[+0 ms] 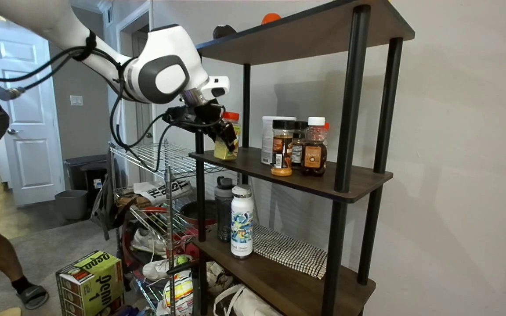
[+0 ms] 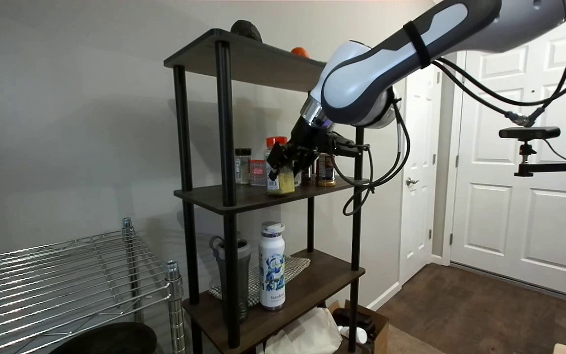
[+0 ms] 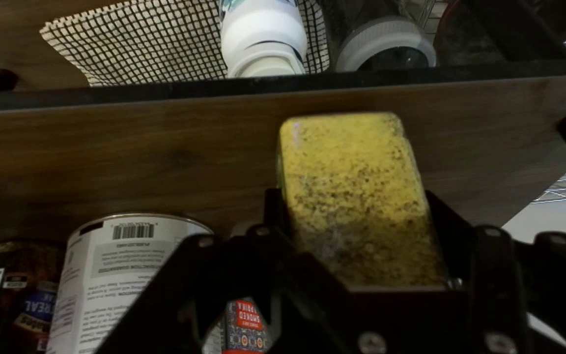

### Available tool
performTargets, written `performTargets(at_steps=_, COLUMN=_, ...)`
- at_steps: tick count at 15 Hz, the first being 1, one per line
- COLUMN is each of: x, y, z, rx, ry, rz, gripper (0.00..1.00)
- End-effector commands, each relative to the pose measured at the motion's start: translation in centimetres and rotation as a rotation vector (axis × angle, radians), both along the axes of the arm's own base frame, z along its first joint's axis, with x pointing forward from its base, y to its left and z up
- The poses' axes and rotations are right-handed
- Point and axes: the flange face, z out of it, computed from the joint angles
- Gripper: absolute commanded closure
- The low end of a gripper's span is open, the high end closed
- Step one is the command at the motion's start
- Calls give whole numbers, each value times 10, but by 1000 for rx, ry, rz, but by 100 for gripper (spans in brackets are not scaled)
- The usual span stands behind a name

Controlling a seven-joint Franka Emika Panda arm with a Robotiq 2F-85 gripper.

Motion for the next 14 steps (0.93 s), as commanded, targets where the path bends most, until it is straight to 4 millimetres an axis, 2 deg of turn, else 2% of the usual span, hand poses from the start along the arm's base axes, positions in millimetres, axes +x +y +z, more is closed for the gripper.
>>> performTargets(at_steps=1, x=-21, y=-19, z=6, rx=-1, ry=-49, rz=7, gripper=58)
performTargets(at_steps=8, x=-90, y=-37, z=8, rx=-20, ry=-154, rz=95, gripper=58)
performTargets(at_steps=12, x=-124, y=-38, z=9, rx=-20, ry=-178, rz=120, gripper=58)
performTargets(at_steps=14, x=-143, y=-38, z=16, rx=-6, ry=-199, rz=134, gripper=58)
